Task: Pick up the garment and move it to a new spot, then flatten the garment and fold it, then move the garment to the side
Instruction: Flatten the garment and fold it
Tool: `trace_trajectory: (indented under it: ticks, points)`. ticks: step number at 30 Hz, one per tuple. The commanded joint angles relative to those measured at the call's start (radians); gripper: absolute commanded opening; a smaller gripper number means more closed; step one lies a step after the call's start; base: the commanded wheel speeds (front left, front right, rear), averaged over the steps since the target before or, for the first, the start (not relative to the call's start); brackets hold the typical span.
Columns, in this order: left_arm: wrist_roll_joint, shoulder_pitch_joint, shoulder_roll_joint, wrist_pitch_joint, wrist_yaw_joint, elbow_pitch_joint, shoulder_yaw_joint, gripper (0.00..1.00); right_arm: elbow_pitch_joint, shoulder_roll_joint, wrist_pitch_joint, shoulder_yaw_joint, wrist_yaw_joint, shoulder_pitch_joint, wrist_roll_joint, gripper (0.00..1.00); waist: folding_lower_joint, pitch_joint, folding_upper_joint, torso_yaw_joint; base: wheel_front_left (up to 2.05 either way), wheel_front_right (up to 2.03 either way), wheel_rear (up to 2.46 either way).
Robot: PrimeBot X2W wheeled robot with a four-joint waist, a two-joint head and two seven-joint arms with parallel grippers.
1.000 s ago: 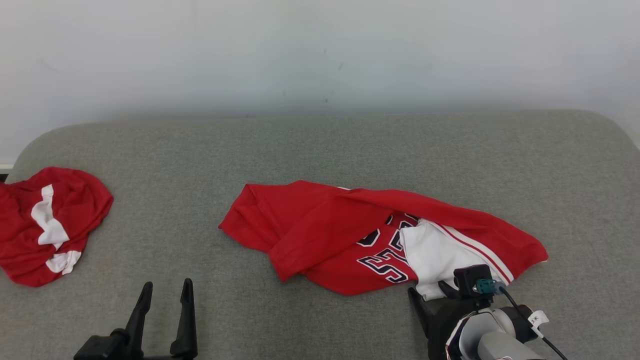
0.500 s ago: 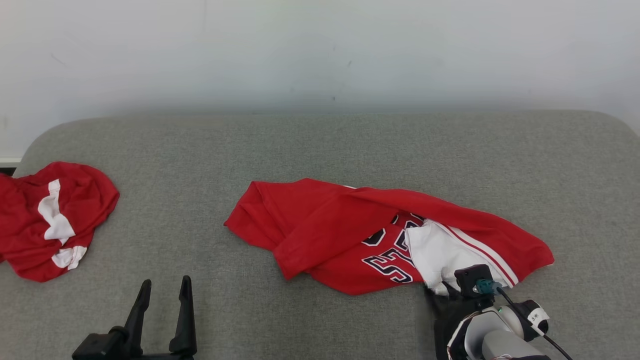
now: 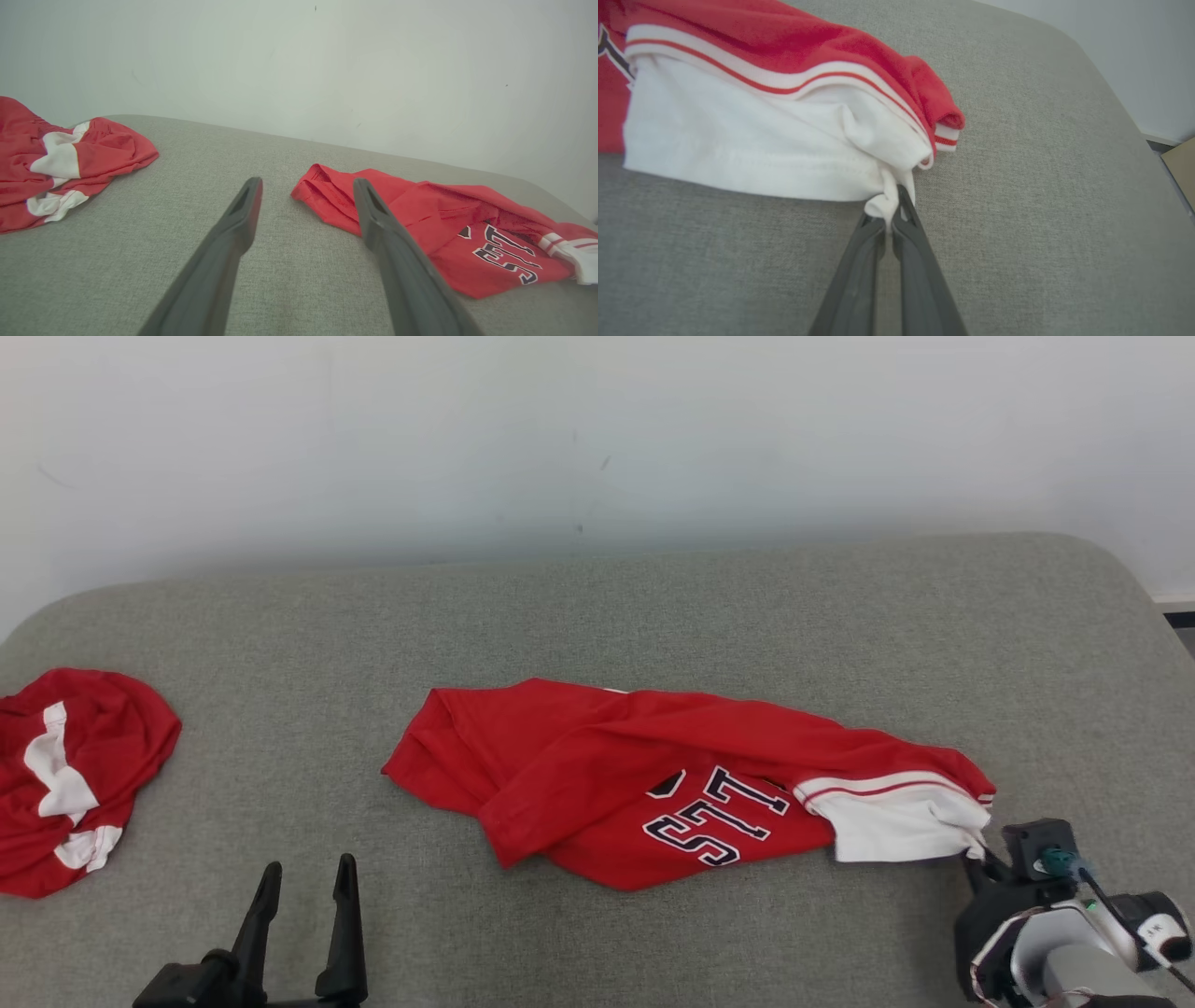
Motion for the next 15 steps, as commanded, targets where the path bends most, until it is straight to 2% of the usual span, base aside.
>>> trace_trajectory:
  ticks: [1, 5, 6, 7, 12, 15]
  points:
    - [-0.008, 0.012, 0.000, -0.001, 0.003, -0.004, 0.000, 1.00, -0.003, -0.022, -0.006, -0.016, -0.003, 0.017, -0.017, 0.00, -0.0001, -0.002, 0.0000, -0.005, 0.00, 0.00, 0.00]
    - [-0.009, 0.012, 0.000, -0.001, 0.003, -0.006, 0.002, 1.00, -0.009, -0.058, -0.008, -0.075, -0.003, 0.038, -0.054, 0.00, -0.0001, -0.003, 0.0000, -0.011, 0.00, 0.00, 0.00]
    - [-0.009, 0.015, 0.000, -0.001, 0.002, -0.006, 0.003, 1.00, -0.015, -0.071, -0.005, -0.104, -0.003, 0.049, -0.074, 0.24, -0.0001, -0.004, 0.0000, -0.015, 0.00, 0.00, 0.00]
    - [-0.009, 0.016, 0.000, -0.001, 0.003, -0.005, 0.003, 1.00, -0.015, -0.072, 0.000, -0.120, -0.003, 0.057, -0.079, 1.00, -0.0001, -0.005, 0.0000, -0.017, 0.00, 0.00, 0.00]
    - [-0.008, 0.029, 0.000, -0.001, 0.000, 0.005, -0.003, 1.00, -0.050, -0.033, 0.003, -0.187, -0.003, 0.096, -0.086, 1.00, -0.0001, -0.023, 0.0000, -0.016, 0.00, 0.00, 0.00]
    - [-0.005, 0.037, 0.000, -0.001, -0.004, 0.010, -0.003, 1.00, -0.120, -0.006, -0.006, -0.226, -0.003, 0.134, -0.055, 1.00, -0.0001, -0.039, 0.0000, -0.011, 0.00, 0.00, 0.00]
